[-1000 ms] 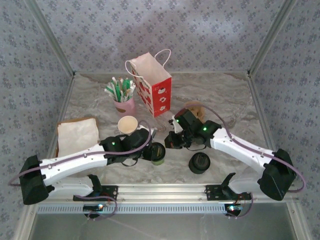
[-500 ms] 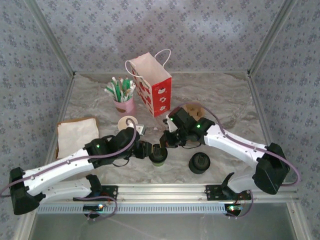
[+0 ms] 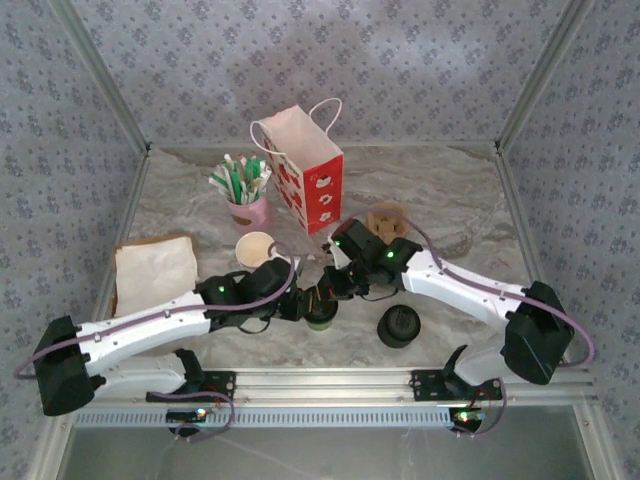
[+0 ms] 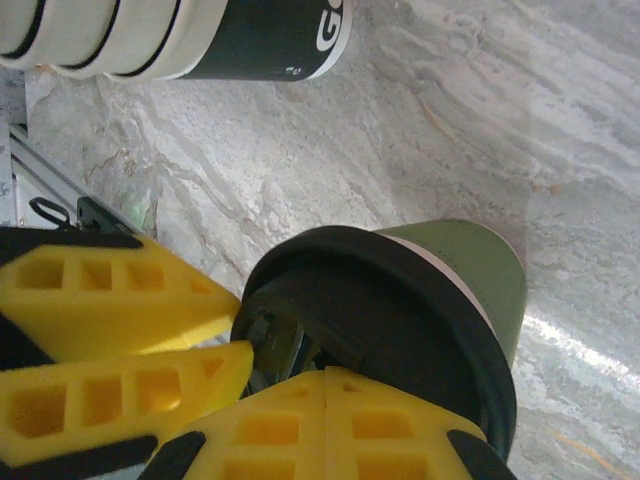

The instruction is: Pack the takeout coffee

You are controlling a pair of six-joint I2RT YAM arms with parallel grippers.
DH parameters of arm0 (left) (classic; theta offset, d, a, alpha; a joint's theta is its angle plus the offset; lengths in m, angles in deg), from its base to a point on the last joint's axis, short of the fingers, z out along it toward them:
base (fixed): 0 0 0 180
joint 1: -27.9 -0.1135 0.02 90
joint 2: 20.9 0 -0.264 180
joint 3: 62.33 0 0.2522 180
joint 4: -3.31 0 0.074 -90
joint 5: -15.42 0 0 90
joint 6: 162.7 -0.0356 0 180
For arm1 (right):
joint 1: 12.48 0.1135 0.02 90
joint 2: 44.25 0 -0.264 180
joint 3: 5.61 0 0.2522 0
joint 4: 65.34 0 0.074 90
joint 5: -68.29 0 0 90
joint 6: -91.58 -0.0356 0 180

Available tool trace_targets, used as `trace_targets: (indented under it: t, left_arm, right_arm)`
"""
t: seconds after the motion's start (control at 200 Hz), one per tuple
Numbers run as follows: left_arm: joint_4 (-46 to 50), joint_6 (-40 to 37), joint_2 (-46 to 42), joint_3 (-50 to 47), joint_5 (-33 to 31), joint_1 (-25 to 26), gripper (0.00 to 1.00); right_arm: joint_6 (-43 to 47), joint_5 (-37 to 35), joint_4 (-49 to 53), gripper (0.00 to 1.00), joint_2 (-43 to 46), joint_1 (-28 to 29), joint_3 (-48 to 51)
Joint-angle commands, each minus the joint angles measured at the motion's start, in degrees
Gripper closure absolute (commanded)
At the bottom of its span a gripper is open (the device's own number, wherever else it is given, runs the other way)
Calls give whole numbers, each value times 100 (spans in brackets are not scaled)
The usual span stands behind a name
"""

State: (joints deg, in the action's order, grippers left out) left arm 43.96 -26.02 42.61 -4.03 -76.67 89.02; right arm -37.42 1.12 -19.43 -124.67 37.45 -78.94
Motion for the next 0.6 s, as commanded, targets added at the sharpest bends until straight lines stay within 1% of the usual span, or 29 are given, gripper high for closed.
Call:
trace_targets:
  t: [0.0,0.265,0.375,0.595]
  left_arm:
    - [72,113,145,-246,5,-68,80]
    - [-149,167,102,-232,195,-61,80]
    - [-133,158,74,-105,200,-57,78]
    - [-127,125,163,29,222,-57,76]
  right_arm:
    - [138,-221,201,93,-113,61,95]
    - [235,-335,510,93,-76,80,-79]
    - [244,-418,653,87,106,140,-228]
    - [237,-332,683,84,433,148,-218]
